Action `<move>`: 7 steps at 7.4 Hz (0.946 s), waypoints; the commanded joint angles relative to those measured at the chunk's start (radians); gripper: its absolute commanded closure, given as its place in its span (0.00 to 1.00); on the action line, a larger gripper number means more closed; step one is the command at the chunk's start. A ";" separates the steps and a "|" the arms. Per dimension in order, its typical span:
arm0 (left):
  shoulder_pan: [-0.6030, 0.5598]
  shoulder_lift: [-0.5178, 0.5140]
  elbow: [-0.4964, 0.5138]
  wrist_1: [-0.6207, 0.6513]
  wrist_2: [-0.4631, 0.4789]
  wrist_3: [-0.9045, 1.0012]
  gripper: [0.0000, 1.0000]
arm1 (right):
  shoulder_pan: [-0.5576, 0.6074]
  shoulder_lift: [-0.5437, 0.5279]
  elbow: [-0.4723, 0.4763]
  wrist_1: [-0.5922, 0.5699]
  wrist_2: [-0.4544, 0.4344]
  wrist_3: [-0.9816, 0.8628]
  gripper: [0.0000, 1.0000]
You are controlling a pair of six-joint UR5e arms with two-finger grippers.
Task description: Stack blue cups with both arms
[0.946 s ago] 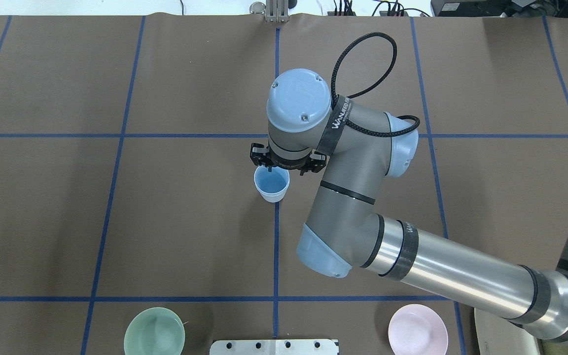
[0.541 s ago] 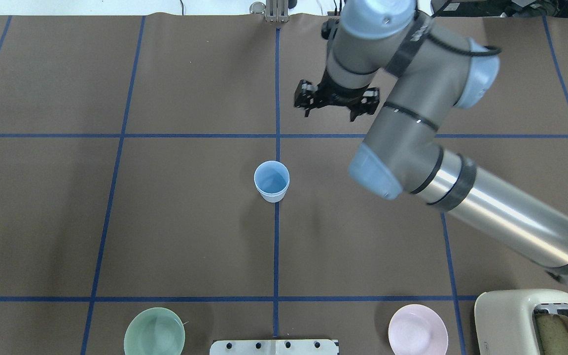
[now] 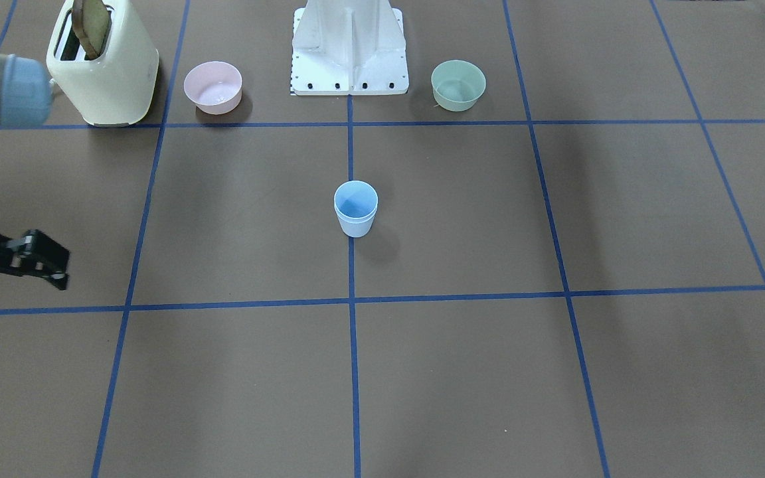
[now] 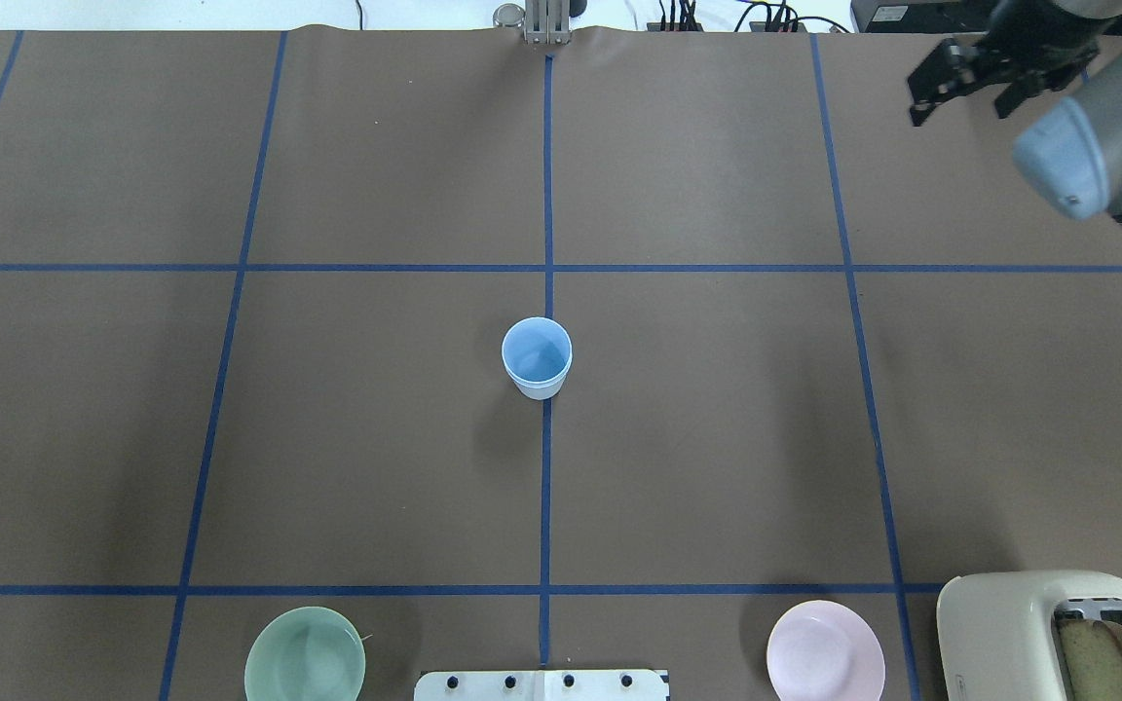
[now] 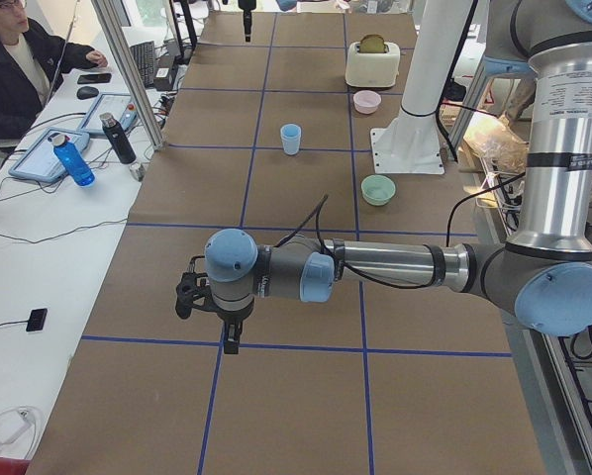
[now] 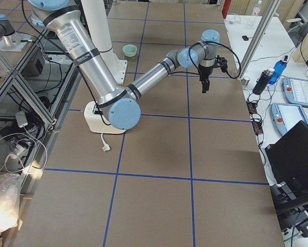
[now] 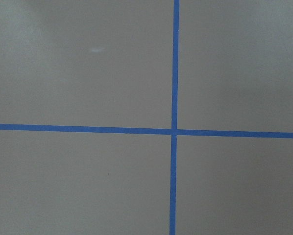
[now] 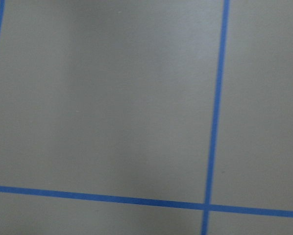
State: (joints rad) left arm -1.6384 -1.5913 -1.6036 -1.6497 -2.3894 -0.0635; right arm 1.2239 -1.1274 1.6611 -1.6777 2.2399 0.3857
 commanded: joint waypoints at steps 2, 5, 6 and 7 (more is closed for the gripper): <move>0.023 0.002 -0.010 0.008 0.006 0.113 0.02 | 0.191 -0.286 -0.001 0.007 -0.003 -0.392 0.00; 0.025 0.075 -0.073 0.013 0.006 0.126 0.02 | 0.291 -0.480 0.002 0.009 -0.039 -0.479 0.00; 0.025 0.082 -0.085 0.014 0.007 0.123 0.02 | 0.307 -0.495 0.000 0.009 -0.037 -0.479 0.00; 0.025 0.082 -0.078 0.014 0.009 0.116 0.02 | 0.307 -0.497 -0.006 0.007 -0.037 -0.476 0.00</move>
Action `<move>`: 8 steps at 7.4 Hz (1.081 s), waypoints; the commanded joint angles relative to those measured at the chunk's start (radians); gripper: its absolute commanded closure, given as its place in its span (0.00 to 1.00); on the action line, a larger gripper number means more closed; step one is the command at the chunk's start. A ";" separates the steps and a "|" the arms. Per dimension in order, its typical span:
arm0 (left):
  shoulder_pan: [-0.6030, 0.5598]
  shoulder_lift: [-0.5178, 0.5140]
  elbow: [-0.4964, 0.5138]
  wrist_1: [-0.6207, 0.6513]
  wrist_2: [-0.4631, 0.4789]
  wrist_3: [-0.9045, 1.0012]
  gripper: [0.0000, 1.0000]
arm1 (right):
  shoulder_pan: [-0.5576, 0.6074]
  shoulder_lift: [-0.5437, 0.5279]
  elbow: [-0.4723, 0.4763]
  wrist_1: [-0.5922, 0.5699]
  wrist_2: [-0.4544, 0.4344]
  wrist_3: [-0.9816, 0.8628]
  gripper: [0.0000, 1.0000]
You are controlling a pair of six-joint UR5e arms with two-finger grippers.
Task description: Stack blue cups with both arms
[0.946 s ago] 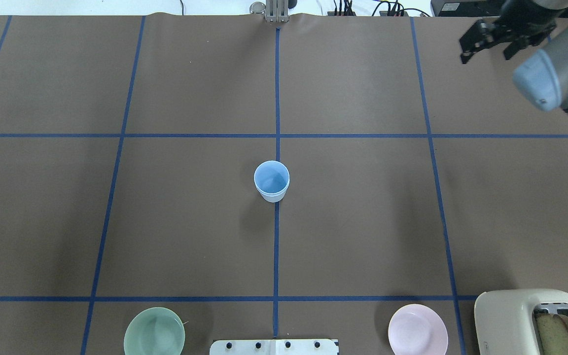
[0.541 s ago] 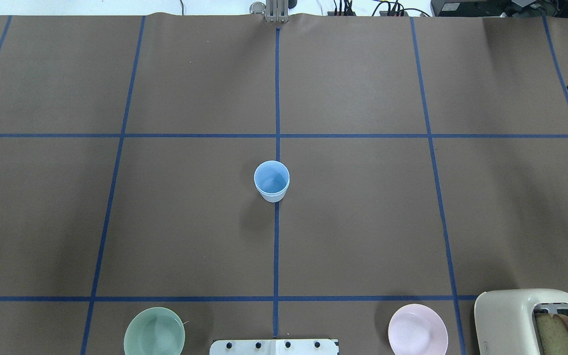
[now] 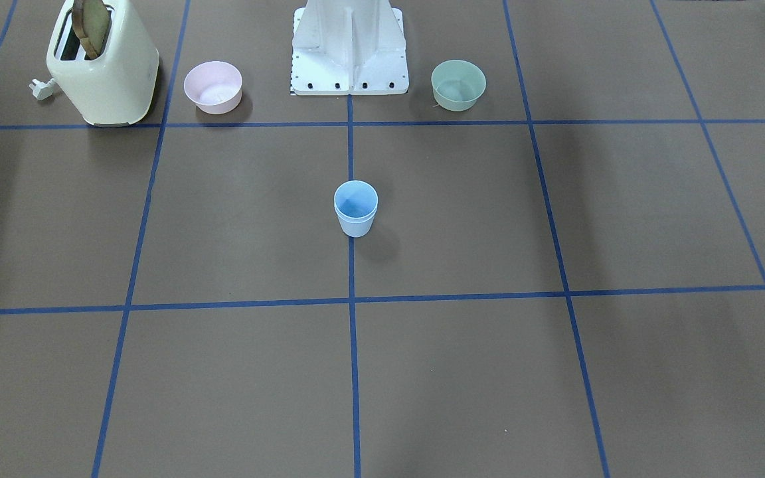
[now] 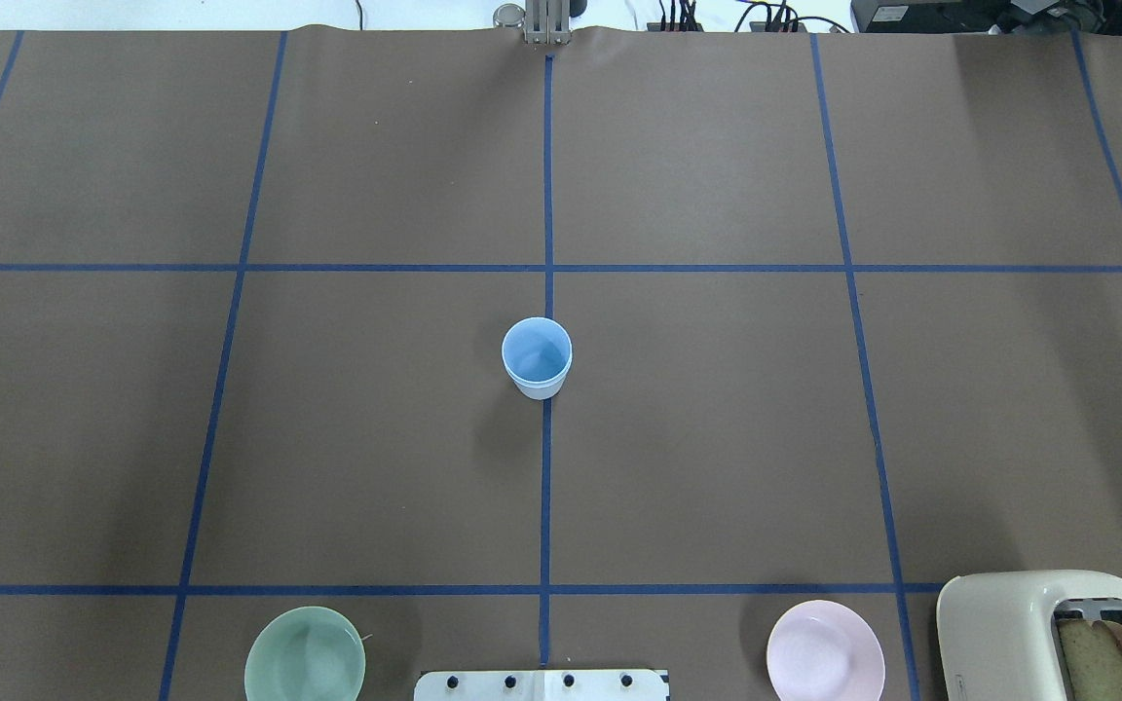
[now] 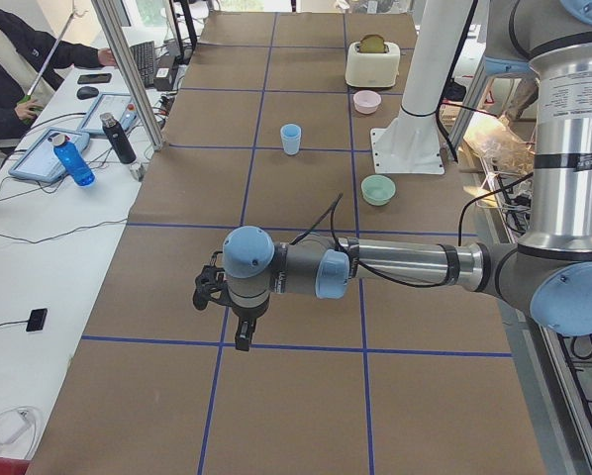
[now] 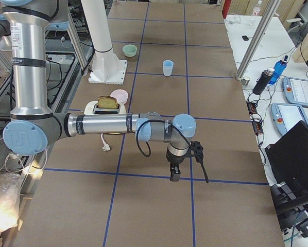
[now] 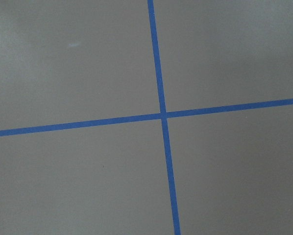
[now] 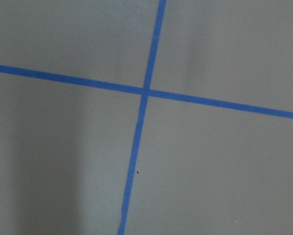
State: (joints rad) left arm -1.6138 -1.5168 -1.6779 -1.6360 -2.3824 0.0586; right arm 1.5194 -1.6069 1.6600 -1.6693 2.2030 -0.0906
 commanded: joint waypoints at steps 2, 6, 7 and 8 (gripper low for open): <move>-0.003 0.012 -0.009 -0.005 -0.004 -0.006 0.02 | 0.019 -0.016 0.000 0.000 -0.002 0.003 0.00; -0.003 0.029 -0.002 -0.010 0.012 -0.002 0.02 | 0.021 -0.008 -0.002 0.006 0.000 0.012 0.00; -0.003 0.027 -0.006 -0.012 0.014 0.000 0.02 | 0.021 -0.007 -0.005 0.006 0.000 0.012 0.00; -0.003 0.027 -0.008 -0.012 0.014 0.000 0.02 | 0.021 -0.007 -0.006 0.005 0.004 0.012 0.00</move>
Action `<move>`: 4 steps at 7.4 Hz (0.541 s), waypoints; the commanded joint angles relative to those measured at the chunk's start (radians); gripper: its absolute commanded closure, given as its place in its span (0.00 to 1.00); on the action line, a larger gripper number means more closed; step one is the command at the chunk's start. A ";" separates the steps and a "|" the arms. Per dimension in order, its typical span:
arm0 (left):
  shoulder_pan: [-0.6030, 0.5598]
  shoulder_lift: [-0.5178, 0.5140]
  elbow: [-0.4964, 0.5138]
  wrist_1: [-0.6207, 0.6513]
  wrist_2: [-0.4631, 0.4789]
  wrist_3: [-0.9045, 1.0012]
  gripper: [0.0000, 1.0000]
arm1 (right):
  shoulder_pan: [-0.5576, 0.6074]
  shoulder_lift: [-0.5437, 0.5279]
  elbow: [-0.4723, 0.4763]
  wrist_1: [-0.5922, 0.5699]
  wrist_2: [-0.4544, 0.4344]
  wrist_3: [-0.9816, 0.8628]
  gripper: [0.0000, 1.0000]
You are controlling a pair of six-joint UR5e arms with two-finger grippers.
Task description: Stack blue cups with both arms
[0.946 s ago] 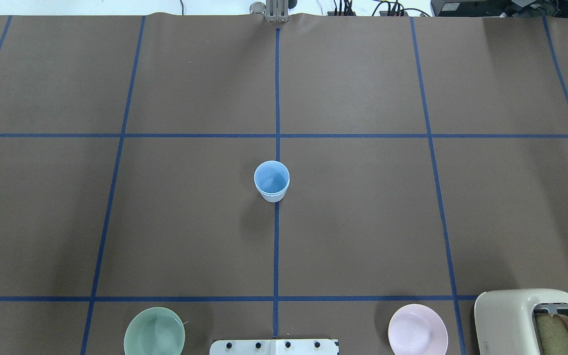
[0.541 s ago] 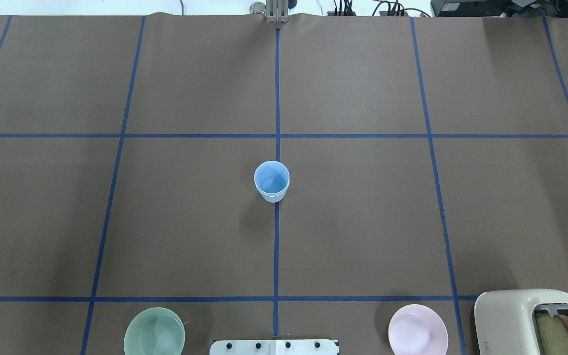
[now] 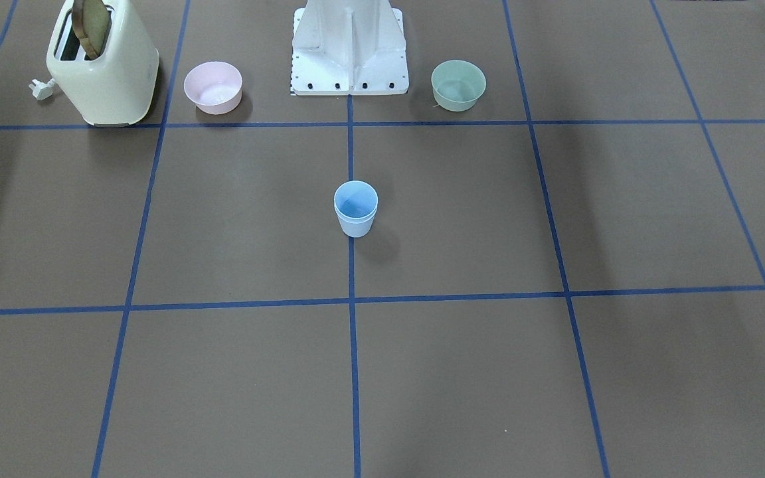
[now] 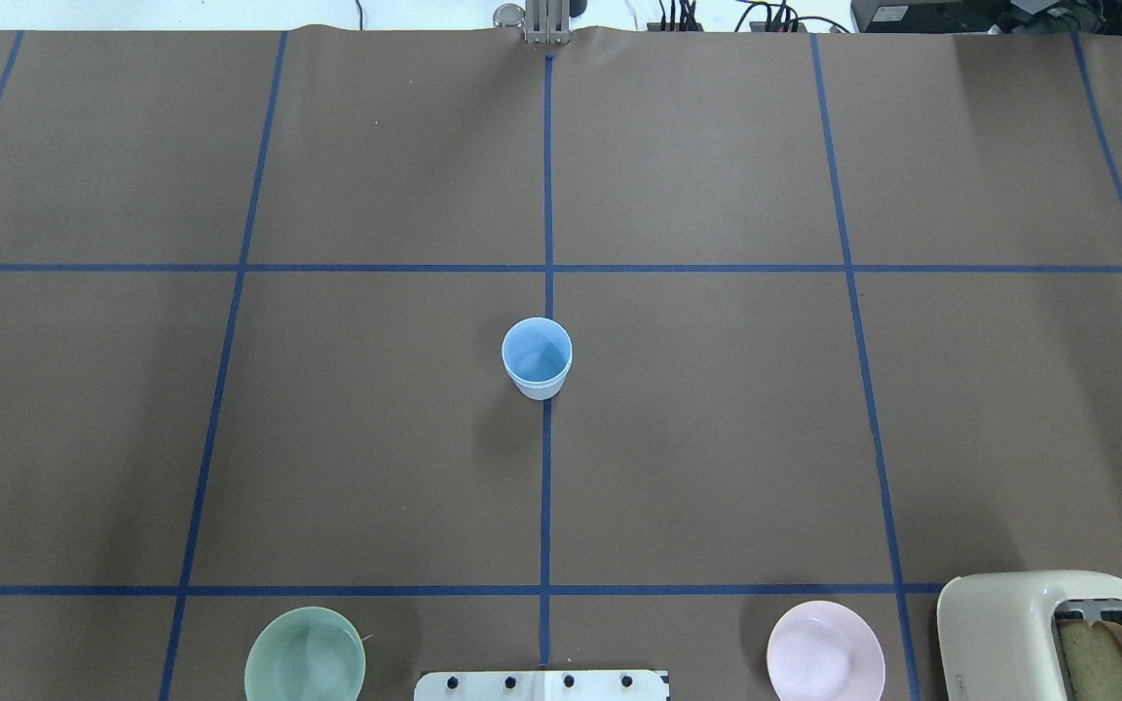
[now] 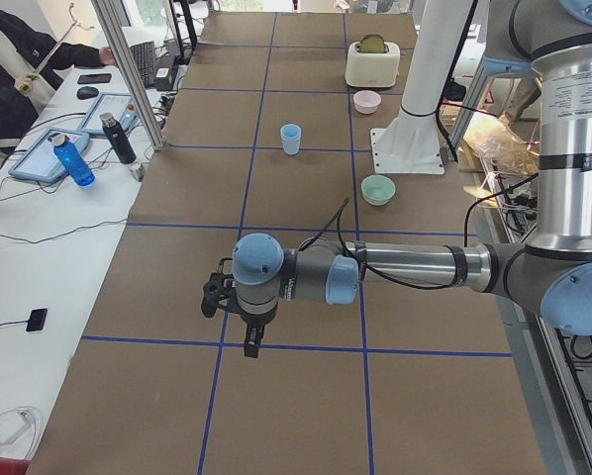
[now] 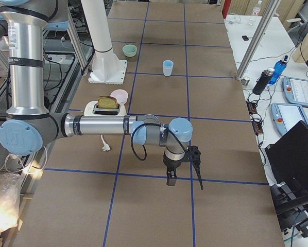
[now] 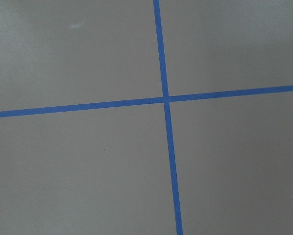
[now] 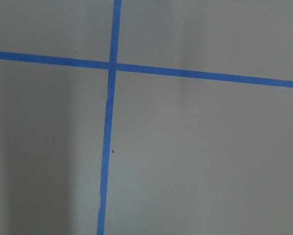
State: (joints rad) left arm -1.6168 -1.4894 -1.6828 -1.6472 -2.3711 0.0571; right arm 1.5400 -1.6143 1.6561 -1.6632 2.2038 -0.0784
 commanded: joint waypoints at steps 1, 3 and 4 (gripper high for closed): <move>0.000 0.000 0.001 0.000 0.015 0.000 0.02 | 0.000 -0.001 -0.004 -0.001 0.004 0.000 0.00; 0.000 0.000 -0.003 -0.002 0.058 -0.002 0.02 | 0.000 -0.001 -0.004 -0.001 0.005 0.000 0.00; 0.000 0.000 -0.005 -0.002 0.058 -0.002 0.02 | 0.000 -0.002 -0.002 -0.001 0.005 0.000 0.00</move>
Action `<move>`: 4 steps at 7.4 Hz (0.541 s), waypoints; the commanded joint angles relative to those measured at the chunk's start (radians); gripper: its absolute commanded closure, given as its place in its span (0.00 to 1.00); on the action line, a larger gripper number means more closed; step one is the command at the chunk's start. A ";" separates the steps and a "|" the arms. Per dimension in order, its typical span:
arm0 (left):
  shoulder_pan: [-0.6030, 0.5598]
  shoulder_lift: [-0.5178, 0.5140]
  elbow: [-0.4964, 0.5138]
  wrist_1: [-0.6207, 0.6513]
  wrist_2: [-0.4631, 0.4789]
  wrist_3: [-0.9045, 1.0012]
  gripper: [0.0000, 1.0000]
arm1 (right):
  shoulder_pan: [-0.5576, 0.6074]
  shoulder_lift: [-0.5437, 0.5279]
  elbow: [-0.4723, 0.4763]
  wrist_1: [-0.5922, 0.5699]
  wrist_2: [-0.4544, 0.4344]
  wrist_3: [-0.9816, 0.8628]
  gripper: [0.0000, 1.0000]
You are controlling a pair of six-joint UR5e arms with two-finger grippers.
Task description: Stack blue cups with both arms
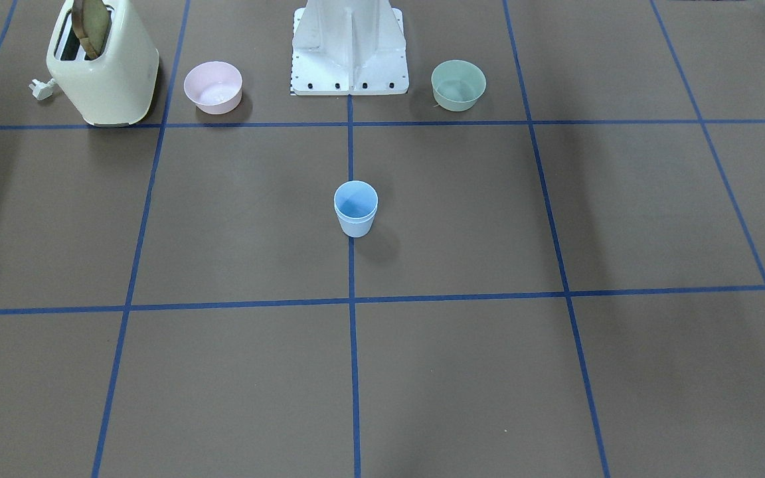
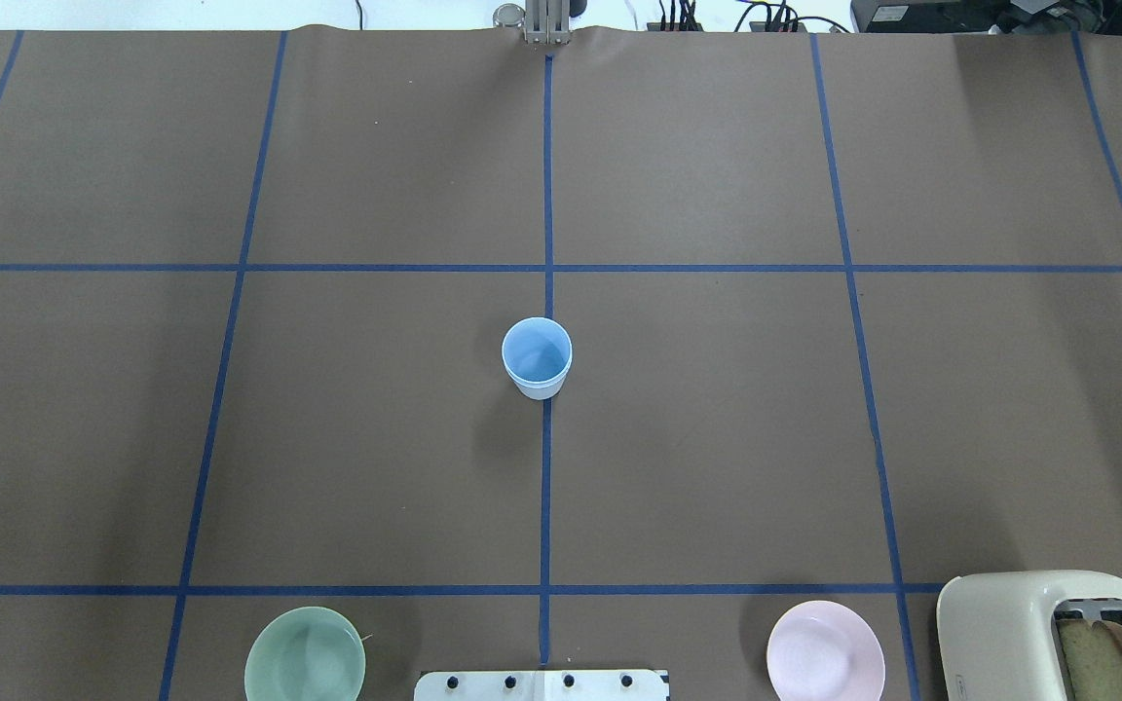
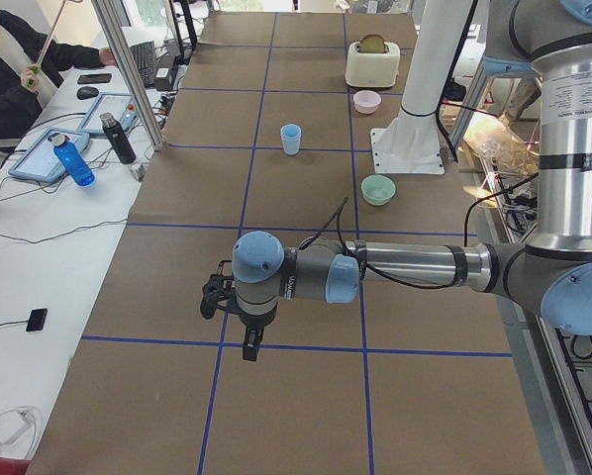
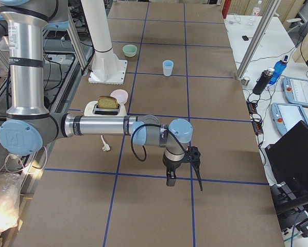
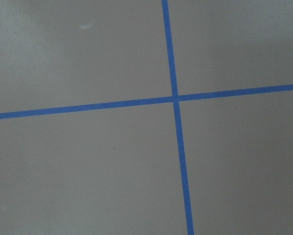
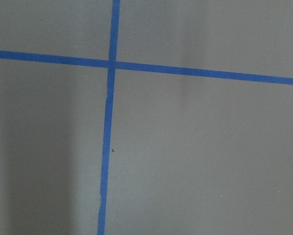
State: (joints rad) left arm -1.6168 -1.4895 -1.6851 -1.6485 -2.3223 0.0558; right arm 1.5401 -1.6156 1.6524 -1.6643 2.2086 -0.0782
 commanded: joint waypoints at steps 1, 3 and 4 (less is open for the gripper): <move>0.000 0.000 -0.002 -0.001 0.009 -0.001 0.02 | 0.000 0.000 0.001 0.000 0.000 0.000 0.00; 0.000 0.000 0.001 -0.001 0.011 -0.001 0.02 | 0.000 -0.001 0.001 0.000 0.000 0.000 0.00; 0.000 0.000 0.002 -0.001 0.011 -0.001 0.02 | 0.000 -0.001 0.001 0.000 0.006 0.000 0.00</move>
State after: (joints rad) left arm -1.6168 -1.4895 -1.6846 -1.6490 -2.3121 0.0552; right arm 1.5401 -1.6166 1.6535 -1.6644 2.2103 -0.0782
